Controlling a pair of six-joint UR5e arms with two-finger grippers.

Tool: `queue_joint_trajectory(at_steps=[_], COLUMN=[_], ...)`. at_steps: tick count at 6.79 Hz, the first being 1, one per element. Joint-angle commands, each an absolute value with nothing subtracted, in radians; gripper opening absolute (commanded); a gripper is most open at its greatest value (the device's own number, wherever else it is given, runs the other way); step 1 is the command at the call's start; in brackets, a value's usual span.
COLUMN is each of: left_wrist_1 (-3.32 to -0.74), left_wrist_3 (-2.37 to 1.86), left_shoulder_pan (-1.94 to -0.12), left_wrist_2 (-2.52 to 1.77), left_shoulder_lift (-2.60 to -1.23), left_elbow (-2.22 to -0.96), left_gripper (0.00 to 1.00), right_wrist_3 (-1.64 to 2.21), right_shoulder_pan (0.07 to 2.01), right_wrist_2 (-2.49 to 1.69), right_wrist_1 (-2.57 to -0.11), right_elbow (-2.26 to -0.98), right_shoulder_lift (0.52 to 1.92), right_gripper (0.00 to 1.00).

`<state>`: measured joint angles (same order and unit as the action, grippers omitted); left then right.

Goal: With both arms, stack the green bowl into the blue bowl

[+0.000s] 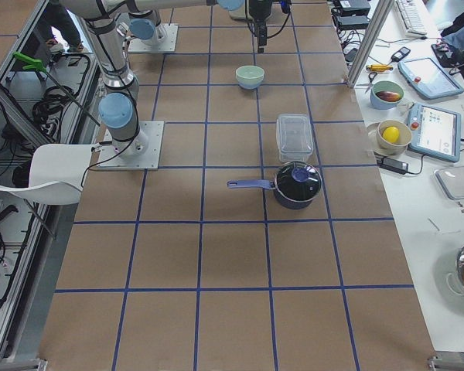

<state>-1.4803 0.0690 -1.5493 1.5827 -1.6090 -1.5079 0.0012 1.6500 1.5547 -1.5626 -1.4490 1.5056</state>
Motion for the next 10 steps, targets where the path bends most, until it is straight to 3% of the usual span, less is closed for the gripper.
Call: queue_joint_trajectory(at_steps=[1, 10], left_wrist_1=[-1.480, -1.471], left_wrist_3=[0.069, 0.074], left_shoulder_pan=[-1.549, -1.551], left_wrist_2=[1.580, 1.588], left_shoulder_lift=[-1.609, -1.591], left_elbow=[-1.508, -1.537], left_gripper=[1.00, 1.00], right_wrist_3=[-0.023, -0.025], right_shoulder_pan=[1.629, 1.624], right_wrist_2=[1.555, 1.542], right_wrist_1=[-1.533, -1.532], right_elbow=[-1.453, -1.453], right_shoulder_lift=[1.517, 1.517], right_gripper=[1.00, 1.00])
